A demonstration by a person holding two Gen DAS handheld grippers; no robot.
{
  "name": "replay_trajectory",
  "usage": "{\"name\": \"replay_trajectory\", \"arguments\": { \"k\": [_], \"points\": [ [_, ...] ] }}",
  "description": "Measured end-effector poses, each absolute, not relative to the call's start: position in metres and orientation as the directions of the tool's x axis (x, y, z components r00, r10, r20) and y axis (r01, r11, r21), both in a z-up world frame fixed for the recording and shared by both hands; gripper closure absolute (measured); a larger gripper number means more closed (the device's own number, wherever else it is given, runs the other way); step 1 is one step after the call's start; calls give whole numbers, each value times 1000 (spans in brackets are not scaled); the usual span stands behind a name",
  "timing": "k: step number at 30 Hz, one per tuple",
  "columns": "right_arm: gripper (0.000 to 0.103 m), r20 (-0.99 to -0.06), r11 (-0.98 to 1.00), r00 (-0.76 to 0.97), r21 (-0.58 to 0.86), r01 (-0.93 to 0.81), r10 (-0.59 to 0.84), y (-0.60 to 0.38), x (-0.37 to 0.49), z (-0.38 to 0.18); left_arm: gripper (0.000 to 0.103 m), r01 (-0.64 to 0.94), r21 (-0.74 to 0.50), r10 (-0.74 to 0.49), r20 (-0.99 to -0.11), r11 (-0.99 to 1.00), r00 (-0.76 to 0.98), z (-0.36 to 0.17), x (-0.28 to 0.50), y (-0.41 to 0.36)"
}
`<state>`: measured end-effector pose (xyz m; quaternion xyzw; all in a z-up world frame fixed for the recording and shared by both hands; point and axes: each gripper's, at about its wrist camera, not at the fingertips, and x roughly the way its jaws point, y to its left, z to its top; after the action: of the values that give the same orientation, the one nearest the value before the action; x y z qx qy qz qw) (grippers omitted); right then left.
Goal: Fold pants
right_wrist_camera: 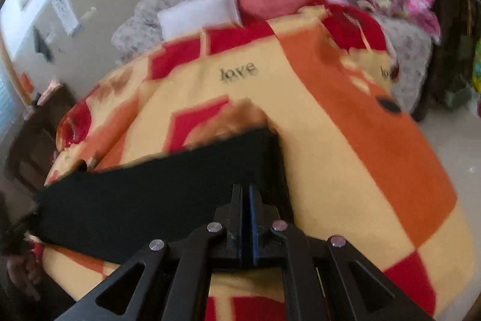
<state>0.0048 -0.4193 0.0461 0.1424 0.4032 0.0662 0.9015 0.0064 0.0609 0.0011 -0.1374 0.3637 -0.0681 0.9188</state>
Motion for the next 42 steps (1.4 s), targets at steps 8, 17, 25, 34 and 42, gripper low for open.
{"name": "replay_trajectory", "arguments": {
  "k": [8,17,25,34,42],
  "points": [
    [98,-699,980,693,59,-191,177,-351,-23,74,36,39,-323,-248,-638,946,729,1,7,61],
    [94,-764,972,610,101,-211,212,-347,-15,47,24,75,-397,-321,-602,915,731,0,7,68],
    [92,-762,972,605,155,-177,232,-341,-18,62,24,42,-340,-249,-593,940,766,6,-2,62],
    [91,-685,864,601,82,-497,411,-210,-26,75,24,121,-24,-107,-651,992,751,3,-6,1],
    [90,-722,880,577,90,-467,381,-195,-15,48,21,99,-23,-89,-677,995,731,-3,0,0]
  ]
}}
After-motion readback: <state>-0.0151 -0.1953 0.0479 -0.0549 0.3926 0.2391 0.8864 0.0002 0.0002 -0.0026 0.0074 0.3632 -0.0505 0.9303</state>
